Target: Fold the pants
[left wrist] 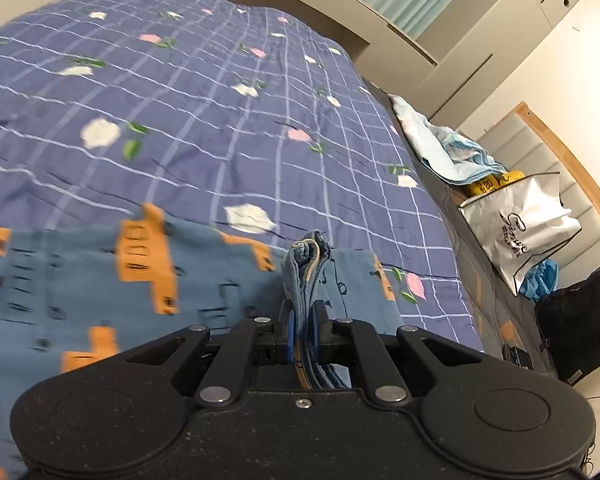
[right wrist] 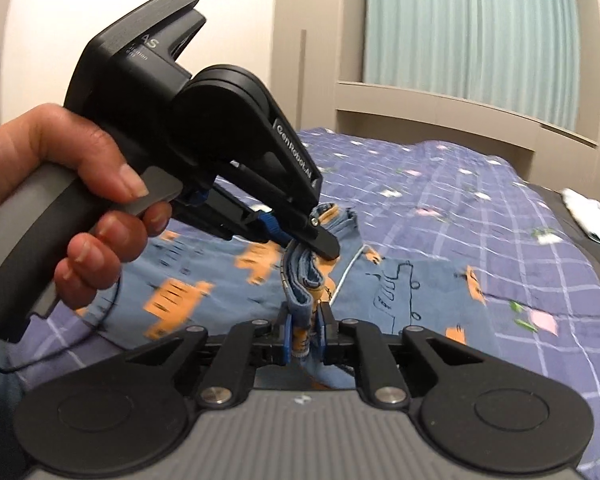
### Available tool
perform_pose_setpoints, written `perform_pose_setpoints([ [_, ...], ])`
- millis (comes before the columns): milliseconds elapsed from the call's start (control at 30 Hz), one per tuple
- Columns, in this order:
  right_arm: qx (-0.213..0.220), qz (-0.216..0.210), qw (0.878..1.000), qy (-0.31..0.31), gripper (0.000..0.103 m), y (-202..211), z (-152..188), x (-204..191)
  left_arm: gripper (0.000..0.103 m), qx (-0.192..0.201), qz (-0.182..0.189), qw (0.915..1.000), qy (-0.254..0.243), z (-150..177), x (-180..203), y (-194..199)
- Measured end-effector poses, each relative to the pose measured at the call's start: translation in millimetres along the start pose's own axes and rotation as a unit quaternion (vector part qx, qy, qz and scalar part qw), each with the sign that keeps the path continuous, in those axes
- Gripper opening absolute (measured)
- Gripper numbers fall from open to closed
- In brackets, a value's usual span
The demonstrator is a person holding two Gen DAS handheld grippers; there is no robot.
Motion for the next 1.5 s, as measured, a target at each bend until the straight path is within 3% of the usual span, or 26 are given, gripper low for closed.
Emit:
perform_pose_setpoints([
  [267,-0.045,-0.084,0.995,0.035,0.014,-25.1,-3.7,-55.2,0.008,-0.002,-0.031,0.9994,0.016,13.5,-61.8,34.1],
  [467,-0.093,-0.083,0.991,0.055,0.014,-53.7,9.9,-73.3,0.01,-0.016,-0.024,0.9977,0.061,32.1,-99.1,18.9],
  [567,-0.104,-0.079,0.99,0.052,0.016,-56.7,16.9,-74.2,0.018,-0.021,-0.032,0.9971,0.066,34.7,-103.9,15.1],
  [667,-0.105,-0.075,0.99,0.055,0.027,-57.0,17.1,-76.5,0.04,-0.019,-0.038,0.9959,0.08,34.4,-111.1,15.8],
  [700,-0.104,-0.077,0.99,0.056,0.033,-56.0,17.5,-76.9,0.052,-0.016,-0.04,0.9956,0.084,33.8,-112.4,17.2],
  [733,-0.101,-0.078,0.99,0.056,0.047,-53.9,17.7,-76.7,0.061,-0.01,-0.042,0.9954,0.085,32.5,-113.2,18.7],
  [833,-0.087,-0.081,0.992,0.047,0.074,-44.2,16.6,-72.2,0.071,0.005,-0.067,0.9945,0.081,28.6,-114.2,22.0],
  [867,-0.081,-0.075,0.993,0.044,0.077,-41.1,15.0,-67.9,0.073,0.01,-0.08,0.9937,0.079,26.5,-114.0,21.3],
  [933,-0.064,-0.054,0.996,0.037,0.094,-34.0,12.2,-54.4,0.081,0.014,-0.11,0.9911,0.072,24.9,-114.5,18.7],
  [1067,-0.025,0.021,0.999,0.028,0.103,-24.3,0.4,-14.3,0.084,0.014,-0.146,0.9874,0.059,23.6,-112.0,8.7],
  [1267,-0.021,0.158,0.987,0.006,0.103,-50.4,-23.3,56.9,0.087,0.015,-0.179,0.9831,0.035,27.0,-104.3,0.9],
  [1500,-0.055,0.222,0.973,-0.013,0.103,-83.9,-20.7,102.6,0.095,0.008,-0.189,0.9818,0.014,28.4,-99.1,-6.0],
])
Point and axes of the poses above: each gripper's, at about its wrist camera, not at the fingertips, and y roughly against the way its jaws point, x to its right, z to its underside, the point moved 5 cm from there along -y, roughly the way its jaws point, and after that the axes turned 7 degrees about -y, right-handed, at the moved point
